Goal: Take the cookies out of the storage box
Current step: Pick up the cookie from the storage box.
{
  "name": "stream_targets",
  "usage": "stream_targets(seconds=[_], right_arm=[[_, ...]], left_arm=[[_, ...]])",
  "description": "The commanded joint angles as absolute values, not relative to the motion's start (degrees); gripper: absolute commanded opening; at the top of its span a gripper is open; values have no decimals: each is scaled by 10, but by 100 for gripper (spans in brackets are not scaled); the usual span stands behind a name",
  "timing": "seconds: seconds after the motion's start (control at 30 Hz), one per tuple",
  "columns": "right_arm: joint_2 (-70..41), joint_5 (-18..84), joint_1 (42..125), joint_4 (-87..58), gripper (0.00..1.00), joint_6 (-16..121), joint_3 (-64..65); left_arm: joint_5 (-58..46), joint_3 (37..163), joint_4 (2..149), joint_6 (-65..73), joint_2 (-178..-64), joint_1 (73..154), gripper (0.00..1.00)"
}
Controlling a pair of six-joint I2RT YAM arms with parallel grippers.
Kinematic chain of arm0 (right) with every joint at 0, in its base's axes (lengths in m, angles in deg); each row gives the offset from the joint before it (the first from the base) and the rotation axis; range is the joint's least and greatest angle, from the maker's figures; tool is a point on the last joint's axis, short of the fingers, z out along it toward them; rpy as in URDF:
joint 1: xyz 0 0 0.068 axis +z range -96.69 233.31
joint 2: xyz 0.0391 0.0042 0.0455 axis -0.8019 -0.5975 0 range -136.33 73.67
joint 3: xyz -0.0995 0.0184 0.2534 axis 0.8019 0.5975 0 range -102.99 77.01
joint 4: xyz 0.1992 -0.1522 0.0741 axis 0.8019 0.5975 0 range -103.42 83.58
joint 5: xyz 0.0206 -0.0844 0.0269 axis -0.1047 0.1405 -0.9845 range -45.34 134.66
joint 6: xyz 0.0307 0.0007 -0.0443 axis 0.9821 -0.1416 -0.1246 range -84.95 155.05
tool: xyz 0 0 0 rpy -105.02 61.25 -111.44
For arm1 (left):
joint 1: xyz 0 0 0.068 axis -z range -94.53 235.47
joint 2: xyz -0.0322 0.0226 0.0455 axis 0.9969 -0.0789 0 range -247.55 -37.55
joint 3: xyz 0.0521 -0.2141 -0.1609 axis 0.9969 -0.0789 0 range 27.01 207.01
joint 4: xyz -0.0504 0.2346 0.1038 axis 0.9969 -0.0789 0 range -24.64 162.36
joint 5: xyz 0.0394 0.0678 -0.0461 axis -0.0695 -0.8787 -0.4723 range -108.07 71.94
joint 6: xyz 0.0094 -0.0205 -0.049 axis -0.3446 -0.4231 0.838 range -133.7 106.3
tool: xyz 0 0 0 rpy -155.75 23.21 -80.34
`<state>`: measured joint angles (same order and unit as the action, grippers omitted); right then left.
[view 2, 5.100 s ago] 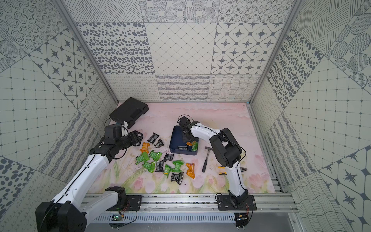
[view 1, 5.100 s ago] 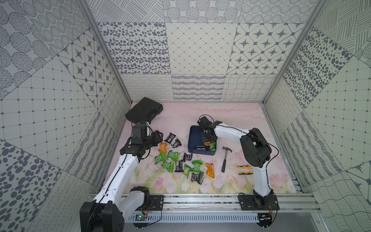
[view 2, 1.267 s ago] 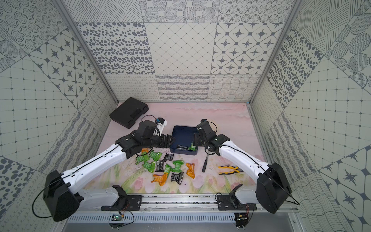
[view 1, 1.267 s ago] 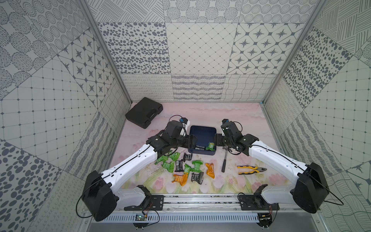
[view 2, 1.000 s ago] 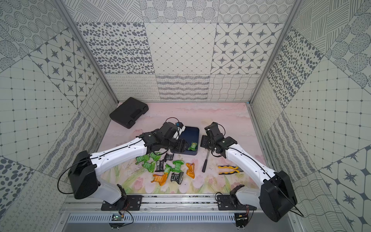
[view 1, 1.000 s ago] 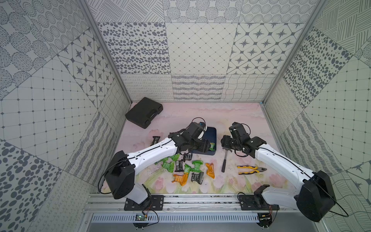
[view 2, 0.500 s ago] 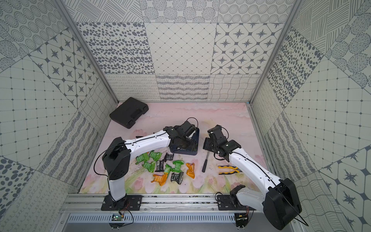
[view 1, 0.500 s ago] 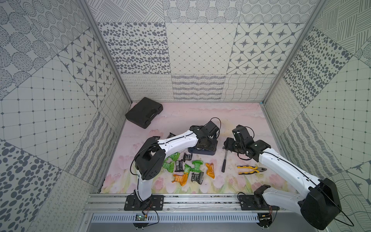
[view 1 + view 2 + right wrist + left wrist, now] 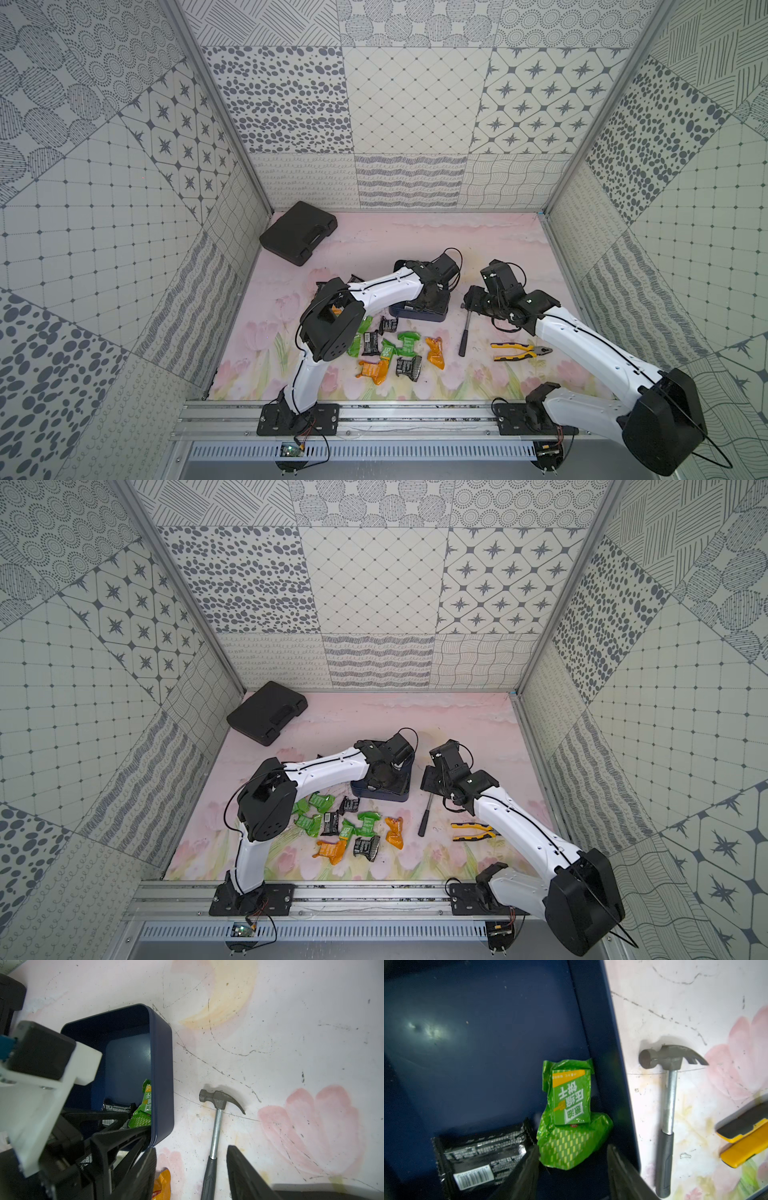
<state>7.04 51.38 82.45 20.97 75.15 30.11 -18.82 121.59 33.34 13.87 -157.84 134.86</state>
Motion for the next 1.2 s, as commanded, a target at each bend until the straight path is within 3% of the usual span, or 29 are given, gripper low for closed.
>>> stream_targets(seconds=[0.0,0.4,0.8,0.97,1.17], right_arm=[[85,518,821,209,58,752,307],[84,519,818,209,58,750,305],[72,513,813,209,58,749,297],[72,512,813,209,58,750,297],[73,511,813,209,58,750,298]], left_arm=[[-188,1240,302,119,-1604,1351,57],[-217,1289,288,95,-1663,1348,59],[-355,1283,287,93,-1635,1336,52],[-380,1268,294,93,-1612,1337,61],[-317,1270,298,116,-1612,1339,72]])
